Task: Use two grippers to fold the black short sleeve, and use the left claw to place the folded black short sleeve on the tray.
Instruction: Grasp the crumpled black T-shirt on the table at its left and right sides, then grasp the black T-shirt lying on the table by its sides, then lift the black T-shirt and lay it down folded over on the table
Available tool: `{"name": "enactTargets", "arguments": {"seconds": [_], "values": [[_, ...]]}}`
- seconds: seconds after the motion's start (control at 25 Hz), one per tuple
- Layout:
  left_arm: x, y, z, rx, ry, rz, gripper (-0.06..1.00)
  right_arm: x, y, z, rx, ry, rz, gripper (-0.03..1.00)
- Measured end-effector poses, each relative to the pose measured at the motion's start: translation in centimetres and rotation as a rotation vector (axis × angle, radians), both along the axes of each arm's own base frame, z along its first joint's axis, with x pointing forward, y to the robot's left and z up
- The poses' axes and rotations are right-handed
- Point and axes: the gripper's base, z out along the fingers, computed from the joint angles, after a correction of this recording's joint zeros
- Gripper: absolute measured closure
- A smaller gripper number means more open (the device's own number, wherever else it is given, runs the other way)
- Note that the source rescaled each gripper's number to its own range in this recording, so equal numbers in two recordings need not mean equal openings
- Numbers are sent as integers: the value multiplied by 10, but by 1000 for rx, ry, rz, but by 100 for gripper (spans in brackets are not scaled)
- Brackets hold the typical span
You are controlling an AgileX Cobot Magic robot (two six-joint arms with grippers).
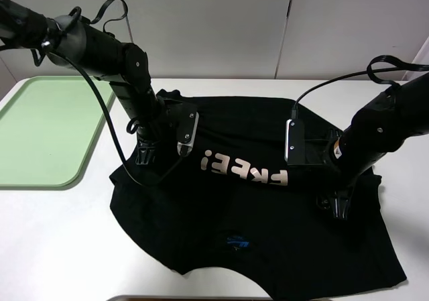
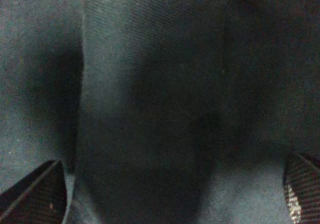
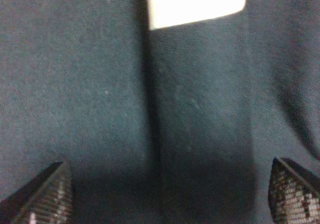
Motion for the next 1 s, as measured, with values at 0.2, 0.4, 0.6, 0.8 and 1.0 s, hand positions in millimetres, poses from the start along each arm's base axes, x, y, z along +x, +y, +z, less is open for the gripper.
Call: {"name": "enactTargets", "arguments": {"seconds": [0.2,0.4,0.6,0.8,1.0], "values": [[0,0,0,-1,0,1,12,0,0,-1,-1,4,-1,23],[0,0,0,-1,0,1,32,1,1,-3,7,-3,-6,52],[0,0,0,-1,0,1,57,1,1,-3,12,-6,-15,70],[0,0,0,1,5,0,91,1,1,-3,12,-6,-16,97],[-1,0,1,0,4,0,92,1,1,-3,12,-6,-16,97]]}}
